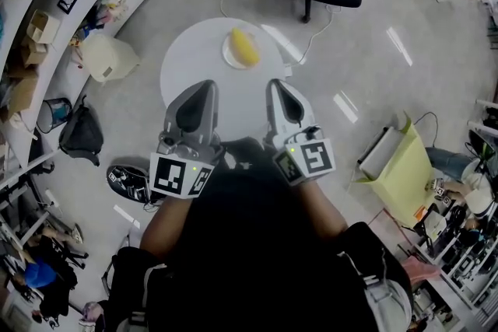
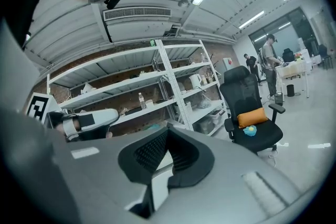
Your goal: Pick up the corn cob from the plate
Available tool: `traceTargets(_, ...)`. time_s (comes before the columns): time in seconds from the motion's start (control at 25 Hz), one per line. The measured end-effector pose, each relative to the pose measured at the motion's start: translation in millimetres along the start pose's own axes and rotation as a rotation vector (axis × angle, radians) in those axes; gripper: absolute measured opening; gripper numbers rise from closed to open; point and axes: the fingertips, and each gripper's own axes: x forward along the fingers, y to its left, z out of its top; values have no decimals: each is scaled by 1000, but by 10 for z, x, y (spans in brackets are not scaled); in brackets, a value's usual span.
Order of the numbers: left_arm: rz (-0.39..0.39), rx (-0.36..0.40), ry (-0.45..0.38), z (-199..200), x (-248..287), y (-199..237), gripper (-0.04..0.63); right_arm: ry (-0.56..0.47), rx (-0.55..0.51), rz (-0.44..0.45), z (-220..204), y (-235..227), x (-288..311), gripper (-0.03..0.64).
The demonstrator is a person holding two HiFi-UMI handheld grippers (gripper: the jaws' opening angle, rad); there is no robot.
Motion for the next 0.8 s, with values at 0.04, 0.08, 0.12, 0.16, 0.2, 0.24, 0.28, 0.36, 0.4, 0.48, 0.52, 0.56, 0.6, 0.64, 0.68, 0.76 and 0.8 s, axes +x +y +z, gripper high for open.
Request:
traceTargets(0.04,-2,-7,4,-14,25,25,3,19,-8,-11,-38,-30,30,8)
traceTargets(0.08,-3,-13,9,-32,49,58,3,32,-10,-20,-67,-54,68,9)
traceTargets(0.12,-3,-17,15,-51,80,99,3,40,-10,-26,-89,-75,116,8)
traceTargets(0.16,-3,-20,21,-72,121,150,3,45,-10,-31,-103,-95,176,8)
traceTargets(0.2,-3,-25,27,-96,167,204,3,49,-11,-34,-118,-116,243,8)
traceTargets(0.24,-3,-31,32,-126,209,260,3,53,-13,-35,-141,-137,309,8)
traceTargets(0.28,-1,-39,36,-162,243,312,3,60,-15,-36,-180,-160,368,8)
traceTargets(0.36,6,-54,47,-247,293,403,3,84,-16,-42,-288,-216,462,8)
traceTargets(0.4,10,-59,53,-295,321,444,3,95,-15,-47,-340,-250,504,8)
traceTargets(0.48,16,-70,67,-395,386,525,3,117,-10,-59,-436,-323,585,8)
traceTargets(0.52,18,-77,73,-444,415,566,3,126,-3,-62,-480,-352,629,8)
traceTargets(0.56,20,-83,79,-487,440,606,3,129,7,-64,-518,-372,679,9)
traceTargets(0.6,21,-88,83,-523,462,646,3,128,19,-63,-555,-388,733,9)
traceTargets(0.64,22,-92,87,-555,482,684,3,129,27,-60,-599,-406,786,8)
traceTargets(0.68,23,-95,92,-586,502,718,3,129,33,-55,-644,-425,837,9)
traceTargets(0.76,25,-101,106,-663,550,767,3,149,34,-55,-750,-495,916,9)
traceTargets(0.8,25,-105,114,-709,578,784,3,175,26,-63,-823,-549,939,9)
